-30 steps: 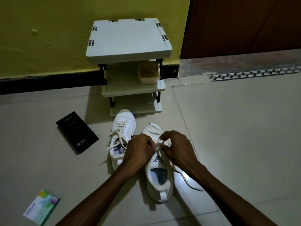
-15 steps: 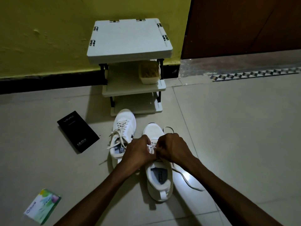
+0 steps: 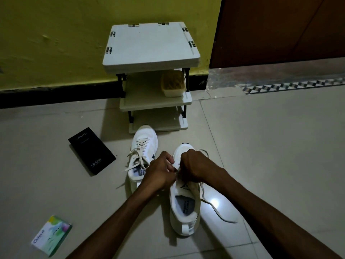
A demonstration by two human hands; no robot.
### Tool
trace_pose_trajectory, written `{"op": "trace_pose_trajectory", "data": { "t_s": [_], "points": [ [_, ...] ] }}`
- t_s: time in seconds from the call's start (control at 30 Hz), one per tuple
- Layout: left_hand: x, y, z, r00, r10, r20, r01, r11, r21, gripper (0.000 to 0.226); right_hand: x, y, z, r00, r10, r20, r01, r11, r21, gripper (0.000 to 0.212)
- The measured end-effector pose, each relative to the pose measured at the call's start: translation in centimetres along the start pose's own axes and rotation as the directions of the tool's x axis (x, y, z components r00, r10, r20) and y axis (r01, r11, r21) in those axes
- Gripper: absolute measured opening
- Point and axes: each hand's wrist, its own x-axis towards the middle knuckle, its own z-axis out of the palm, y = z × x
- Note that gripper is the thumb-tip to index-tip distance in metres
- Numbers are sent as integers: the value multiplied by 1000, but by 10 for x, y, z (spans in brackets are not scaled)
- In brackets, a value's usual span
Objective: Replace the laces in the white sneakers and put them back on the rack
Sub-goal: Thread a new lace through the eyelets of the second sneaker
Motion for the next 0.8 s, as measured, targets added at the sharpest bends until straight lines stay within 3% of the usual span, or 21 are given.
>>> {"op": "trace_pose_trajectory", "data": {
  "t_s": [0.13,0.27,0.47,0.6,0.67,0.8],
  "points": [
    [-1,1,2,1000,0,6,0,1000,-3,37,-3,-3,-4,1000,-18,-13,17,999,-46,23],
    [-4,1,3,1000,-16,8,16,1000,-10,35,-4,-4,-3,999,-20,-29,19,999,-43,45],
    [-4,2,1,1000,-11,12,10,999,35,30,-6,-2,1,1000,0,-30,1,1000,30,37],
    [-3,-1,0,998,24,52,-28,997,66,22,-12,2,10,994,34,-101,-23,994,110,47],
    [-2,-1,0,996,56,75,-62,996,70,15,-15,2,16,987,66,-147,-44,988,145,44],
    [-1,-4,-1,993,87,77,-92,993,68,22,-16,-1,29,970,84,-228,-22,964,264,25]
  ]
}}
